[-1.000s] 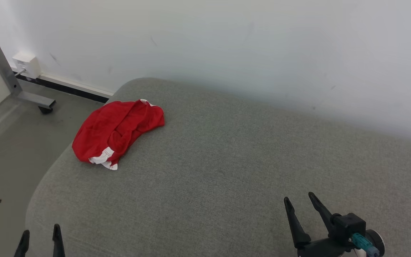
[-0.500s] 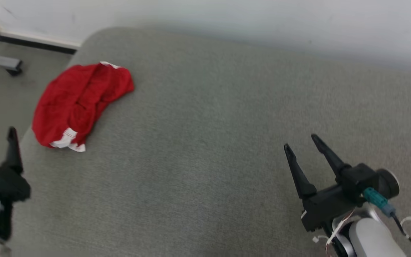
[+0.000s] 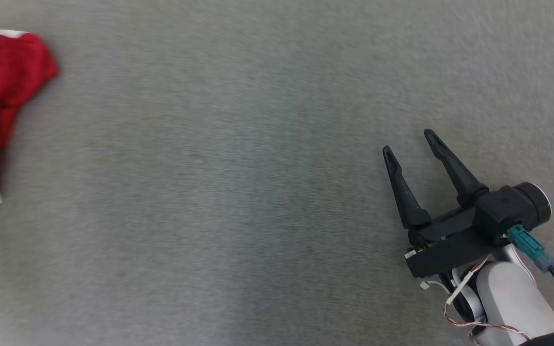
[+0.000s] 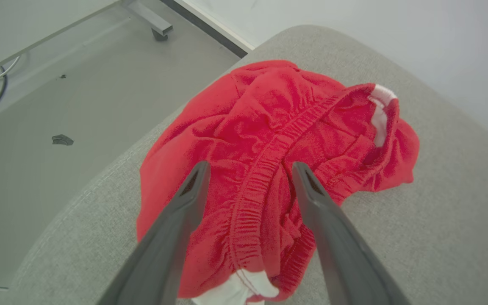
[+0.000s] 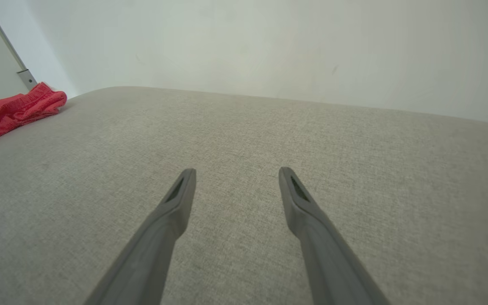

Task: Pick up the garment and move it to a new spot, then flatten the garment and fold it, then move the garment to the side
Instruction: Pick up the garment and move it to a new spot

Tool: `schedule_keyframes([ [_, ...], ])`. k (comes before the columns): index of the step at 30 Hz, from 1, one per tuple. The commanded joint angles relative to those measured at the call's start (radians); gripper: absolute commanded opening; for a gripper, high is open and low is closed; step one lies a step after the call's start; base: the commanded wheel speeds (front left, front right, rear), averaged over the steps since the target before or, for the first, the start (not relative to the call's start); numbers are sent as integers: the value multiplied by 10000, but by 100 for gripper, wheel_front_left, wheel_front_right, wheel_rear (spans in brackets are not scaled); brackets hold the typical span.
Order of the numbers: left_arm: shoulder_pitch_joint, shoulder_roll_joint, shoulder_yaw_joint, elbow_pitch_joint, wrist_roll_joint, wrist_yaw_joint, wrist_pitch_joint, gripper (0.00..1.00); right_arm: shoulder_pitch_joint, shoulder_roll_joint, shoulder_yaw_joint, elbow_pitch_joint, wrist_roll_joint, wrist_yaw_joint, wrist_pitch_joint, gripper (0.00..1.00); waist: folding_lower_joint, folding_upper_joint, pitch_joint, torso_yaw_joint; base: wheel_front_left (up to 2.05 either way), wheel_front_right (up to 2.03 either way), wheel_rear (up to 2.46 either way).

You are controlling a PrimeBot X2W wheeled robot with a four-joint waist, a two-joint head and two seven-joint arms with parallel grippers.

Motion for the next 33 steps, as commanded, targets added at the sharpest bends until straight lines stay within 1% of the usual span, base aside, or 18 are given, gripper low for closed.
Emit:
schedule_keyframes([
  [1,155,55,-64,73,62,42,267,100,-158,60,-11,-77,-12,-28,-73,100,-4,-4,1258,-1322,0,0,0],
  [4,453,162,157,310,5,509,803,100,-205,241,-25,-126,51,-28,-208,100,-4,-4,1433,-1653,0,0,0],
  [8,898,-59,452,725,-153,1063,986,100,-101,287,-105,-125,83,-28,-289,100,-4,-4,1492,-1947,0,0,0],
  [11,1143,-358,512,1160,-384,1188,1297,100,-19,280,-225,-74,79,-28,-349,100,-4,-4,1414,-2023,0,0,0],
  [12,1174,-499,565,1321,-536,1204,1487,47,10,285,-266,-47,79,-28,-353,100,-4,-4,1367,-2022,0,0,0],
  [13,1199,-673,609,1466,-657,1198,1613,1,40,303,-310,-4,80,-28,-383,100,-4,-4,1283,-2009,0,0,0],
  [14,1199,-673,609,1466,-657,1198,1613,1,40,303,-310,-4,80,-28,-383,100,-4,-4,1283,-2009,0,0,0],
  [15,1233,-800,652,1580,-815,1169,1806,0,65,327,-315,32,84,-28,-392,100,-4,-4,1199,-1997,0,0,0],
  [17,1327,-902,679,1675,-993,1035,1968,0,81,388,-274,102,100,-28,-456,100,-4,-4,966,-1952,0,0,0],
  [20,1340,-528,760,1477,-1066,718,1788,0,97,481,-161,258,150,-28,-549,100,-4,-4,509,-1897,0,0,0],
  [23,1097,-59,762,1081,-1110,171,1591,0,139,571,-41,525,229,-28,-651,100,-4,-4,-96,-1868,0,0,0],
  [28,726,786,739,70,-1087,-469,1400,0,237,735,178,1100,432,-28,-847,100,-4,-4,-1229,-1963,0,0,0],
  [30,722,954,494,-461,-925,-670,1496,0,351,832,211,1295,543,-28,-929,100,-4,-4,-1671,-2038,0,0,0],
  [33,725,913,82,-1310,-833,-821,1852,0,615,963,269,1655,660,-28,-1046,100,-4,-4,-2378,-2256,0,0,0],
])
